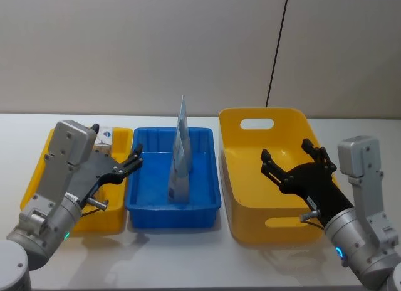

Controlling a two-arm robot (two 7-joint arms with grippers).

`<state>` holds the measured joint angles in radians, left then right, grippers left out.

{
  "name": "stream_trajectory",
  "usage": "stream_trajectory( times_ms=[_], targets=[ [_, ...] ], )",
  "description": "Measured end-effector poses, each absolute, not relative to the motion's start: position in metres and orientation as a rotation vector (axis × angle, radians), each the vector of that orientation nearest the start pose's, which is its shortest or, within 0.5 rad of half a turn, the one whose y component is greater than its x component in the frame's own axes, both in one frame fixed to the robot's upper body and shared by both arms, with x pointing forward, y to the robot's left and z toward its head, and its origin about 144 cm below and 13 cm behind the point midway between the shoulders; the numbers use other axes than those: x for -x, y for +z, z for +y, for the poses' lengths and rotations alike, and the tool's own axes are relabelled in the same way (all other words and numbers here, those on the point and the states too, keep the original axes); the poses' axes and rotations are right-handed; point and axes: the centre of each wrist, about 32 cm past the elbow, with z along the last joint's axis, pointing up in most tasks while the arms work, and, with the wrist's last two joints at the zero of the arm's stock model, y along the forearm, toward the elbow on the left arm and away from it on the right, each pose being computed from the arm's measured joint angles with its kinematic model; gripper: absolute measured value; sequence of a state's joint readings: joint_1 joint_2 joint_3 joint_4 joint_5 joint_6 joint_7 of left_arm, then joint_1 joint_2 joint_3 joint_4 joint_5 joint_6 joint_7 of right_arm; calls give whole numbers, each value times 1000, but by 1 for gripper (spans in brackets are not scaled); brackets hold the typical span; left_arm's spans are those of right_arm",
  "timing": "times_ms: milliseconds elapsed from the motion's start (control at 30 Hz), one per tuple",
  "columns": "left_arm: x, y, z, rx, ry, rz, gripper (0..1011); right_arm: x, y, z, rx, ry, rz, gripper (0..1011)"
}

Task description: Bimanual collaborative sorting of washing and personal care products

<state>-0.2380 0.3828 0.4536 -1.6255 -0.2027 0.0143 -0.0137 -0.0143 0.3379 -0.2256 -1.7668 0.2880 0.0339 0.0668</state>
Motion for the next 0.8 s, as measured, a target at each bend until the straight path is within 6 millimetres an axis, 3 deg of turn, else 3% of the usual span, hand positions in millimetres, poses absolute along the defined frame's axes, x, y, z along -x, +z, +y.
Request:
stream_trajectory(
  times_ms=[800],
  targets=[
    [-492, 1204, 198, -61, 1124, -268, 1002, -443, 1189, -237, -26, -1230, -75, 1001]
  ],
)
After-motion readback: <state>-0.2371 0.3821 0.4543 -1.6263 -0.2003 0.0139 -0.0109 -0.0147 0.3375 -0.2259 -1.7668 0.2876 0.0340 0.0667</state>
